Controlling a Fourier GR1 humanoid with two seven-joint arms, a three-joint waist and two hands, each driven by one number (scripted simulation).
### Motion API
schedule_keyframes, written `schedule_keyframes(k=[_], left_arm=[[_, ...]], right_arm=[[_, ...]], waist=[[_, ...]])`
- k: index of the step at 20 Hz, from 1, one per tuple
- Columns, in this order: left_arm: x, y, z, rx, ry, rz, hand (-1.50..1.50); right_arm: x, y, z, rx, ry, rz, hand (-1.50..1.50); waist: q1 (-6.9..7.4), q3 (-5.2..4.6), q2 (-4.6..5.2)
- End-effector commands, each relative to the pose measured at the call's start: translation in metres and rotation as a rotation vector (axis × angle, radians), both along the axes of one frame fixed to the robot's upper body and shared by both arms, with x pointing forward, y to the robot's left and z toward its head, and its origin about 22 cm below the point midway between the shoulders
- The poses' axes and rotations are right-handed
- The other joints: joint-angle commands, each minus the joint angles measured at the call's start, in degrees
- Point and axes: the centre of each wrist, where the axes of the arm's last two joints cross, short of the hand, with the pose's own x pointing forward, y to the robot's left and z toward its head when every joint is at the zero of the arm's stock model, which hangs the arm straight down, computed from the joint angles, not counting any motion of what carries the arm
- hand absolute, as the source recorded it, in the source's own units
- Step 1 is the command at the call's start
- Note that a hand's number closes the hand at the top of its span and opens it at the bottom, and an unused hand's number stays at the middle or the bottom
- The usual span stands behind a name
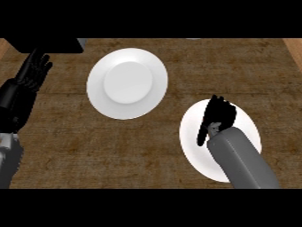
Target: Pick the croissant from the plate and place it in the plate
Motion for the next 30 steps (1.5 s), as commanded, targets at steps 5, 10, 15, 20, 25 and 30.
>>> schedule_keyframes(k=[5, 10, 15, 20, 25, 30], left_arm=[[0.014, 0.005, 0.006, -0.001, -0.011, 0.0, 0.0], [0.003, -0.013, 0.007, 0.01, 0.0, 0.012, 0.0], [-0.002, 0.001, -0.017, 0.008, 0.023, 0.009, 0.0], [-0.008, 0.008, -0.009, 0.002, 0.011, 0.062, 0.0], [-0.008, 0.011, -0.008, 0.011, 0.005, 0.053, 0.0], [0.0, 0.01, 0.002, -0.002, 0.006, 0.009, 0.0]], right_arm=[[0.008, -0.012, -0.019, -0.061, -0.103, 0.027, 1.5], [0.019, -0.012, -0.011, -0.216, -0.199, 0.072, 1.5], [-0.024, -0.004, 0.006, -0.234, -0.329, 0.019, 1.5], [-0.094, -0.009, -0.018, -0.152, -0.3, -0.178, 1.5], [-0.137, 0.018, 0.046, -0.046, -0.494, -0.152, 1.5], [-0.164, 0.059, 0.084, 0.041, -0.694, -0.012, 1.5]], waist=[[0.15, 0.02, 0.18], [0.5, 0.03, 0.13], [-1.35, -0.05, -0.41], [-4.05, -0.11, -1.28], [-2.45, -0.11, -0.79], [-0.61, -0.03, -0.31]])
